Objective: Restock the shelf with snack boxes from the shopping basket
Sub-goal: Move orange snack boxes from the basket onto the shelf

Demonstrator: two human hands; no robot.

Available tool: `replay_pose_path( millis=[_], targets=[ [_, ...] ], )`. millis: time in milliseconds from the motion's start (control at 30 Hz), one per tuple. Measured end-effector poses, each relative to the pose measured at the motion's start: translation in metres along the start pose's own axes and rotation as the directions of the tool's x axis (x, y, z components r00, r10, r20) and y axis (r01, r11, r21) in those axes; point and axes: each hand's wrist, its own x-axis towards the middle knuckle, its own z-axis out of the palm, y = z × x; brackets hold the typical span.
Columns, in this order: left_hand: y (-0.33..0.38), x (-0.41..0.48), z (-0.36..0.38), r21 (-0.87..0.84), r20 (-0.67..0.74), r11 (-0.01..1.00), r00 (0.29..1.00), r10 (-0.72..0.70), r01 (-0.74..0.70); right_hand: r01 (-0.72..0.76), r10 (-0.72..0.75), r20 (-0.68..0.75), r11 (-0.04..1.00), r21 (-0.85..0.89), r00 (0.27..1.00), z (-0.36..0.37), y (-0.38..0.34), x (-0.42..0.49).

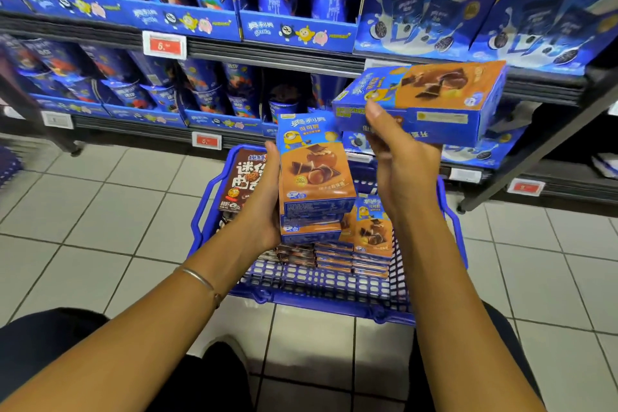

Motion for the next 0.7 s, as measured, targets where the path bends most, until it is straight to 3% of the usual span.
replay_pose_path(
  millis=[100, 200, 300, 433, 500, 700],
  targets=[
    [0.006, 0.006, -0.006, -0.017, 0.002, 1.000, 1.000, -0.022, 0.022, 0.018, -0.010, 0.140, 0.998, -0.056, 0.990, 0.009, 0.011, -0.006],
    [0.013, 0.018, -0.016, -0.033, 0.000, 0.999, 0.999, -0.032, 0.032, -0.077, 0.096, 0.175, 0.991, -0.113, 0.980, 0.016, 0.016, -0.009],
    [0.025, 0.028, -0.021, -0.042, -0.007, 0.999, 1.000, -0.009, 0.009, -0.184, 0.182, 0.119, 0.983, 0.006, 0.976, 0.025, 0.009, -0.009],
    [0.057, 0.026, -0.012, -0.016, -0.009, 1.000, 1.000, 0.008, -0.008, -0.324, 0.292, 0.166, 0.921, 0.218, 0.942, 0.045, -0.024, 0.002],
    [0.080, 0.014, 0.002, -0.026, -0.005, 1.000, 1.000, 0.012, -0.012, -0.361, 0.345, 0.108, 0.899, 0.248, 0.932, 0.056, -0.045, 0.010],
    [0.173, -0.071, 0.069, -0.046, -0.039, 0.999, 0.999, 0.014, -0.015, -0.457, 0.457, 0.026, 0.890, 0.000, 0.889, 0.122, -0.152, 0.017]
  ],
)
